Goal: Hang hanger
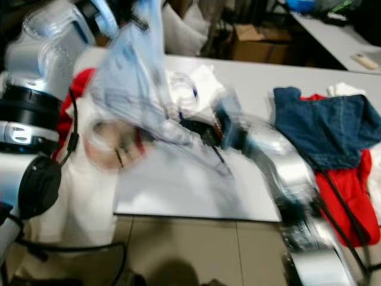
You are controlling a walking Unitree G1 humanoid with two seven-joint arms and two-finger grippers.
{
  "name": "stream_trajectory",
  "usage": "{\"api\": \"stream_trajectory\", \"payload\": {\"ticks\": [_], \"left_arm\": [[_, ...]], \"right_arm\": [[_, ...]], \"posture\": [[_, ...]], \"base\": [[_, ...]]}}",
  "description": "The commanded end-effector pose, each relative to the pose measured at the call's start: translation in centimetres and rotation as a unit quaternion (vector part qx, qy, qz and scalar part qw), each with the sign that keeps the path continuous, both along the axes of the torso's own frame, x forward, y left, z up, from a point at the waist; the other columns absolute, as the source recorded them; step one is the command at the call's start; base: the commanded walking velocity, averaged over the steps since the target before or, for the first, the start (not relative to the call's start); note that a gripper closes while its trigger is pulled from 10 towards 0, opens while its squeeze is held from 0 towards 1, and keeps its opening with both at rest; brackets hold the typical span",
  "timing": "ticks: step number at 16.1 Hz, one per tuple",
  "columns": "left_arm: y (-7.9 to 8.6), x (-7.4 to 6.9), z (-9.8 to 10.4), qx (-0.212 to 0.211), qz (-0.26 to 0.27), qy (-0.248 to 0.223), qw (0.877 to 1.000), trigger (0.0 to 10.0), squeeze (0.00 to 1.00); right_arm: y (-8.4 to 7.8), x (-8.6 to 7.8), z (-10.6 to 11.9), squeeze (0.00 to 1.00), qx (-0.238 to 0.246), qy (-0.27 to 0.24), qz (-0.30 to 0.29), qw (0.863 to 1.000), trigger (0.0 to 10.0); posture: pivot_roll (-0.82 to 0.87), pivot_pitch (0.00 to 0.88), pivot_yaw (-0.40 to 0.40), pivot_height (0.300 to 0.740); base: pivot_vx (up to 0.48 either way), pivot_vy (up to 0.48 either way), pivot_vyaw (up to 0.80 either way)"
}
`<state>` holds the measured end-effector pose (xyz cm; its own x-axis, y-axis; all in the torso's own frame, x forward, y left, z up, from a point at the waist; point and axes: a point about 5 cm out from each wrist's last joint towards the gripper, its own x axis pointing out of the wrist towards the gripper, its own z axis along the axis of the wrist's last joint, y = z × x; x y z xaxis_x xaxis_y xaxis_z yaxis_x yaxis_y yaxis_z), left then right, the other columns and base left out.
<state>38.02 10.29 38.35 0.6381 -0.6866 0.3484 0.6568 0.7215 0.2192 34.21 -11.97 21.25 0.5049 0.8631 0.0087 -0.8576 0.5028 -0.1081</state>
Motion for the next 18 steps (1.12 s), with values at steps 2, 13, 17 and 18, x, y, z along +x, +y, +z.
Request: {"api": "stream_trajectory", "payload": {"ticks": [2,13,17,18], "left_arm": [[0.6,-1.3,3.4,-0.024,-0.010,-0.044,0.999,10.0,0.00],[4.7,2.9,-8.8,0.066,0.239,0.068,0.966,10.0,0.00],[10.3,3.2,-14.8,0.127,0.383,0.121,0.907,10.0,0.00],[10.8,3.1,-14.8,0.127,0.386,0.122,0.905,10.0,0.00]], "right_arm": [[-1.8,4.7,4.5,0.00,-0.008,-0.082,-0.146,0.986,10.0],[-3.7,3.5,-4.2,0.00,-0.107,-0.007,-0.071,0.992,10.0],[-5.0,-2.0,-5.8,0.00,-0.120,-0.027,0.072,0.990,10.0],[-5.3,-2.4,-5.5,0.00,-0.118,-0.027,0.079,0.989,10.0]], "posture": [[-0.03,0.000,-0.087,0.719],[-0.07,0.000,-0.052,0.719],[-0.09,0.000,-0.023,0.719],[-0.09,0.000,-0.023,0.719]], "base": [[0.000,0.000,0.00],[0.000,0.000,0.00],[0.000,0.000,0.00],[0.000,0.000,0.00]]}}
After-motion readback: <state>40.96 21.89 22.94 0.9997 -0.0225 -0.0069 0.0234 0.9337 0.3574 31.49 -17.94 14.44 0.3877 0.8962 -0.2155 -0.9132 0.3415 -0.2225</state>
